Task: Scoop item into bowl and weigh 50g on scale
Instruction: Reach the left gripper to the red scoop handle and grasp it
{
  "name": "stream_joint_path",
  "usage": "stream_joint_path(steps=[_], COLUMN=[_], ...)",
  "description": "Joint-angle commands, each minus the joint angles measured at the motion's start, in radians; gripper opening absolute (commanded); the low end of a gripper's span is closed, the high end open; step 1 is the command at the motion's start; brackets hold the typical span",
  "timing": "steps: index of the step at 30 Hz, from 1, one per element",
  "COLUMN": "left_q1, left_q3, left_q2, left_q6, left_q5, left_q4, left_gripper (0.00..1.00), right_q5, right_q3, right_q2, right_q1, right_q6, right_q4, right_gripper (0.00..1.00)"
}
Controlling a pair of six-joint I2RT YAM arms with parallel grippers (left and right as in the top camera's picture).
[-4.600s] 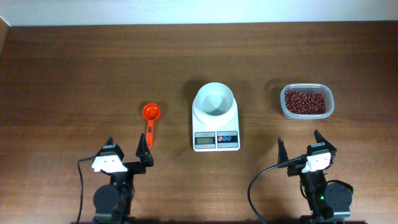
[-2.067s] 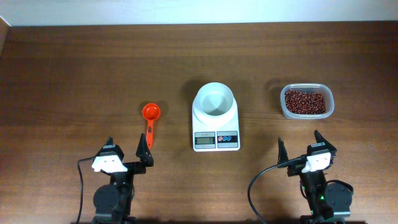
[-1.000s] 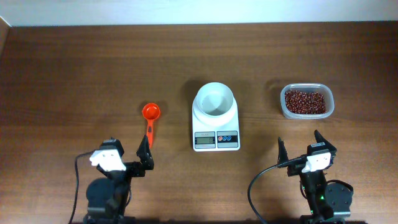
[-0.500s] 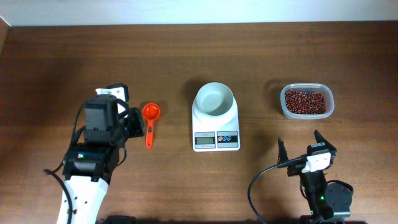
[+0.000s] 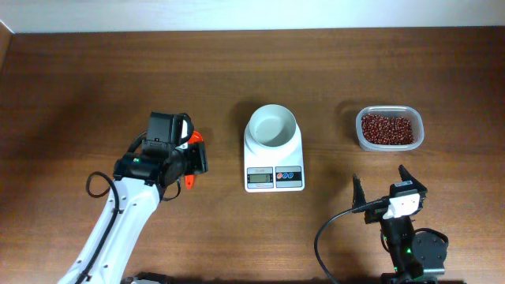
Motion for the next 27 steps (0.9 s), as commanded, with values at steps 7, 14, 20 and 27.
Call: stream_joint_path(steps=[7,14,20,27], left_q1=[-0.003,-0.003,-0.003,-0.003], left_q3=[0.014,0.006,0.006,0.006], left_q2=[0.007,0.031,0.132,0.169], left_q6=[0.001,0.001,0.002,0.006], left_q5=[-0.018,-0.017,-0.018,-0.06], left_q4=[0.072,0.061,0.076,0.164], left_gripper=[0.99,0.0,0.0,0.49], right_q5=[0.005,0.005,0.005,0.005], right_q3=[-0.005,-0.005,-0.005,-0.005], right_q2=[-0.006,-0.006,-0.006,-0.006], right_q1=[0.004,0.004,0.004,0.004], right_q6=[-0.001,-0.001,-0.001,-0.001], right_q4=[-0.005,-0.005,-0.005,-0.005], right_gripper=[0.99,0.99,0.99,0.99])
